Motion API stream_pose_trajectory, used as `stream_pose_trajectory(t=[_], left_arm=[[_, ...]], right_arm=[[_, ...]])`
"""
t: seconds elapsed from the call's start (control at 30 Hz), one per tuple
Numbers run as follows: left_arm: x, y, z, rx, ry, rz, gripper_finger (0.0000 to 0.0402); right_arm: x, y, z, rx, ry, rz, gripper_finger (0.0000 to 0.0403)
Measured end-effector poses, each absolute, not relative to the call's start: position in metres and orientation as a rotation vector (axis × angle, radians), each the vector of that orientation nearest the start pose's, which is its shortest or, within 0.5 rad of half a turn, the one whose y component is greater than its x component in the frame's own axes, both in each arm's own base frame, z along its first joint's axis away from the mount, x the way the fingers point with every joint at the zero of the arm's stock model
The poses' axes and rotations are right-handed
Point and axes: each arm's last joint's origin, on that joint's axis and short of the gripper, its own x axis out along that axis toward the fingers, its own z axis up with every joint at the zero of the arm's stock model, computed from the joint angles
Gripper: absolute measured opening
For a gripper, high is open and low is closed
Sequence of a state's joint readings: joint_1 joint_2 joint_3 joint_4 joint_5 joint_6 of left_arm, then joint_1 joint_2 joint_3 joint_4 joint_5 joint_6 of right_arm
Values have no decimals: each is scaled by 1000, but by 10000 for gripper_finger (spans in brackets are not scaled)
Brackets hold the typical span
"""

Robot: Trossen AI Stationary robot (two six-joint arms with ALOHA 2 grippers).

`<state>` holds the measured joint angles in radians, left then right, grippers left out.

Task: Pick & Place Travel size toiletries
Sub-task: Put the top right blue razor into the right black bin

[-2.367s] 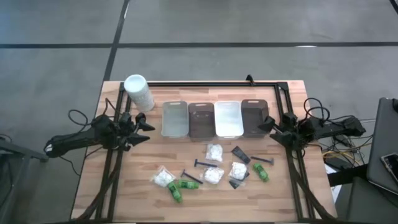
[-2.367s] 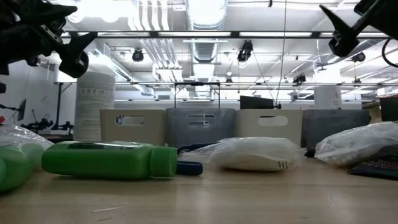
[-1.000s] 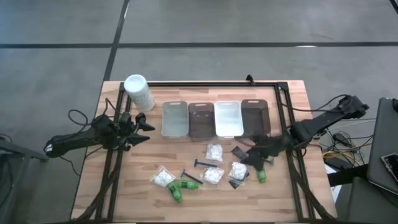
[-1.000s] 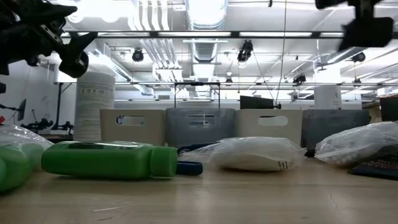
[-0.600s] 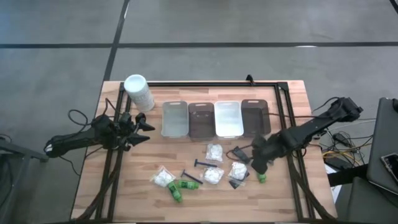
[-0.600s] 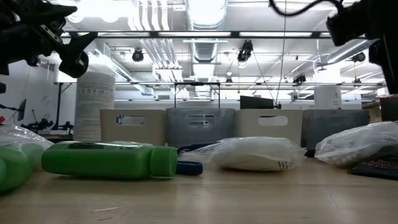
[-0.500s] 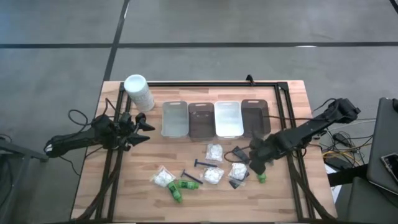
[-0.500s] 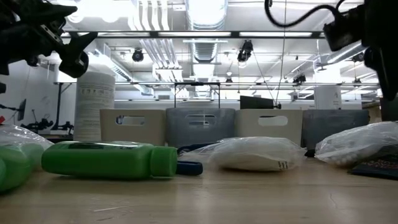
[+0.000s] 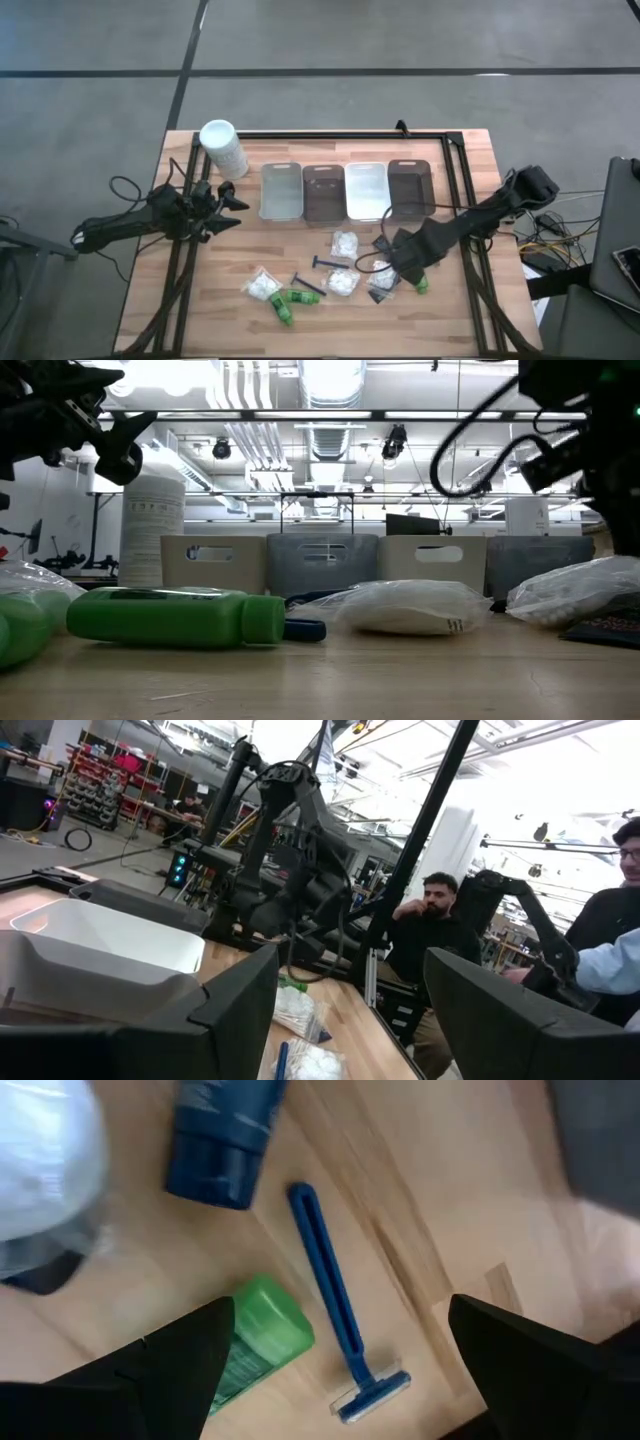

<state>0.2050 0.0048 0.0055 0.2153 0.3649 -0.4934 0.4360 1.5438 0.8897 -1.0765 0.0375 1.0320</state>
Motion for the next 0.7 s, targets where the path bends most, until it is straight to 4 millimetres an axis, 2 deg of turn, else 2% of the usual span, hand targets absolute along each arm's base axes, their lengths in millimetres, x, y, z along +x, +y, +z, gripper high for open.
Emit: stream_pose_trajectory(t=[0.2,0.47,0.7], left_arm=[[94,9,185,-430,-164,-206,257],[94,9,185,-430,-164,-206,257],[94,9,185,-430,-164,-207,257]], right_arm=[[208,95,158,394,1637,-654,363],[213,98,148,409,1570,-513,363],[207,95,140,349,1597,-472,363]])
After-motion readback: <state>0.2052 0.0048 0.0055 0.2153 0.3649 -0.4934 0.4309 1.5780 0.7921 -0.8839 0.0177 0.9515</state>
